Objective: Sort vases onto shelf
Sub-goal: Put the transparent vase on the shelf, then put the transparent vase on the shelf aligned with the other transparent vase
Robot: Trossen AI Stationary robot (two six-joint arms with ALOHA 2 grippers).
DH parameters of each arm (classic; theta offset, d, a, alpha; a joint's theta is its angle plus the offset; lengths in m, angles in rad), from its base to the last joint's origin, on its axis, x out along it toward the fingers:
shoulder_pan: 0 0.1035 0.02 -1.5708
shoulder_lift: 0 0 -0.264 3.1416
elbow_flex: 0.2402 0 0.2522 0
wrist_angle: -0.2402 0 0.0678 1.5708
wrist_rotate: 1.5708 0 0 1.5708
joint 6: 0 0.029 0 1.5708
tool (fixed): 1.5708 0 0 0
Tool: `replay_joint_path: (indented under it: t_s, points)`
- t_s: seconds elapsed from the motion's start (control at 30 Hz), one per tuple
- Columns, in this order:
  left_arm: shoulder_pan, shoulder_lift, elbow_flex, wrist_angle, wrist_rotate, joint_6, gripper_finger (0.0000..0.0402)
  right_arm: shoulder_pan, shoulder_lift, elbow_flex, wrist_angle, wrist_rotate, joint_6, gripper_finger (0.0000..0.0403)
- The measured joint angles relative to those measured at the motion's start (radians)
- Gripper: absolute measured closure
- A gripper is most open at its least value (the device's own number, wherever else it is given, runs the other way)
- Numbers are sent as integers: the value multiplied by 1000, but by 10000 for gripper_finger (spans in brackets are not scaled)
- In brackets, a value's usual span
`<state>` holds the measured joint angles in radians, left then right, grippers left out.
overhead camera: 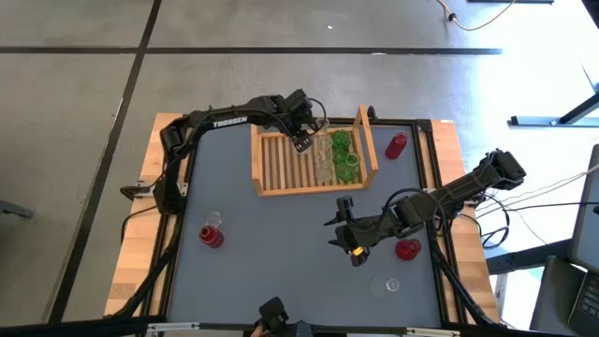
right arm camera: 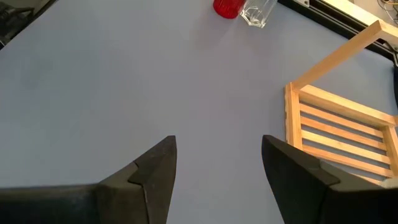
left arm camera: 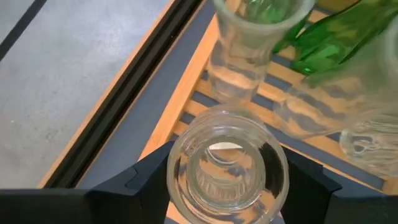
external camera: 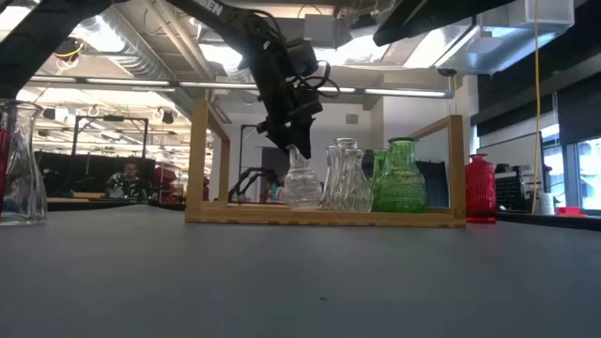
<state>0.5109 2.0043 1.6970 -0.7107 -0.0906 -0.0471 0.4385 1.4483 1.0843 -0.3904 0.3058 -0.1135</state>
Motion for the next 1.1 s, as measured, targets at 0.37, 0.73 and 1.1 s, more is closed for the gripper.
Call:
replay_joint_path:
  t_s: [0.37,0.73,1.1]
  points:
    - [0,0,0,8,3,23,108,0,0,0,0,0,1,182]
    - [-23,-123,0,-19,-6,57,106,0,0,0,-4,0,1,182]
    - [-224,-433,-190,-57,-33,65,107,7,-1,0,-15,-11,5,182]
